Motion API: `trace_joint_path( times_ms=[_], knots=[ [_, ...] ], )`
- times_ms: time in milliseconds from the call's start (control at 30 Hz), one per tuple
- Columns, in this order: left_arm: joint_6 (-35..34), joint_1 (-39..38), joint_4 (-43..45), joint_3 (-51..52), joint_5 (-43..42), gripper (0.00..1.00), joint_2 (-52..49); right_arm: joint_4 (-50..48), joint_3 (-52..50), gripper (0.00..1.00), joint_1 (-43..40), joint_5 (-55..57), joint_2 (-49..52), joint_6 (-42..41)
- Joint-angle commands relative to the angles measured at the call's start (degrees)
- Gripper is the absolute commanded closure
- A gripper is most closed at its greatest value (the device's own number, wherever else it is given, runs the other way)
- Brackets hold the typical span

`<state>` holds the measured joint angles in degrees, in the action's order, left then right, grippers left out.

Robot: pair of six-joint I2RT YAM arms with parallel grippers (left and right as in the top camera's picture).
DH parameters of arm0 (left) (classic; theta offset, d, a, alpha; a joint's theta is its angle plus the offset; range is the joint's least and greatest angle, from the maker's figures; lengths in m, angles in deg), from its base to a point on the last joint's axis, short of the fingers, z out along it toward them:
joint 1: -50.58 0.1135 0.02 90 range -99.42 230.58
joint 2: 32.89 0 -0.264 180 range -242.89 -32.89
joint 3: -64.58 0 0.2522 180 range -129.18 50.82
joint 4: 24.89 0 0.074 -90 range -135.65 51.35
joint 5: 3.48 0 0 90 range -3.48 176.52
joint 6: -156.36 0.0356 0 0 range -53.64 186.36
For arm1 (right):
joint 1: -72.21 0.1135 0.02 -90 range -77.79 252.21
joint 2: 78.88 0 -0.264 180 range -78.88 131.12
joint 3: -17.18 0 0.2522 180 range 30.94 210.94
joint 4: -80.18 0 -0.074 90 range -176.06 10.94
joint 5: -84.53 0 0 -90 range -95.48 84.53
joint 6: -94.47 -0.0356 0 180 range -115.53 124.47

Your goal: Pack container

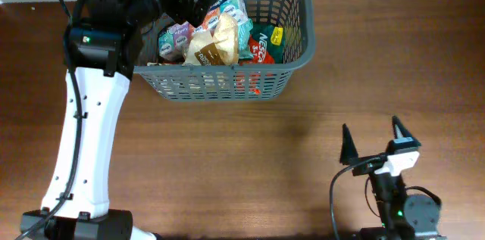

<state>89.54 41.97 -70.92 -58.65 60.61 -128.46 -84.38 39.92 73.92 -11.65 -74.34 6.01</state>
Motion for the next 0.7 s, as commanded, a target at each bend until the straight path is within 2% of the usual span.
trace_joint_path(
  times_ms=[0, 167, 233, 667],
  knots=[
    [0.7, 0.1, 0.1, -0.8, 0.2, 0.01, 0.6, -0.2, -4.0, 0.01, 0.5, -0.9, -2.3, -0.1],
    [0.7, 0.1, 0.1, -0.8, 0.2, 0.01, 0.6, 0.1, -8.5, 0.01, 0.5, -1.0, -4.3, -0.1],
    [0.7, 0.1, 0.1, -0.8, 0.2, 0.01, 0.6, 2.4, -8.7, 0.01, 0.5, -0.7, -4.3, -0.1],
    [0.7, 0.1, 0.1, -0.8, 0.2, 0.01, 0.6, 2.4, -8.7, 0.01, 0.5, 2.3, -4.3, 0.1]
  ],
)
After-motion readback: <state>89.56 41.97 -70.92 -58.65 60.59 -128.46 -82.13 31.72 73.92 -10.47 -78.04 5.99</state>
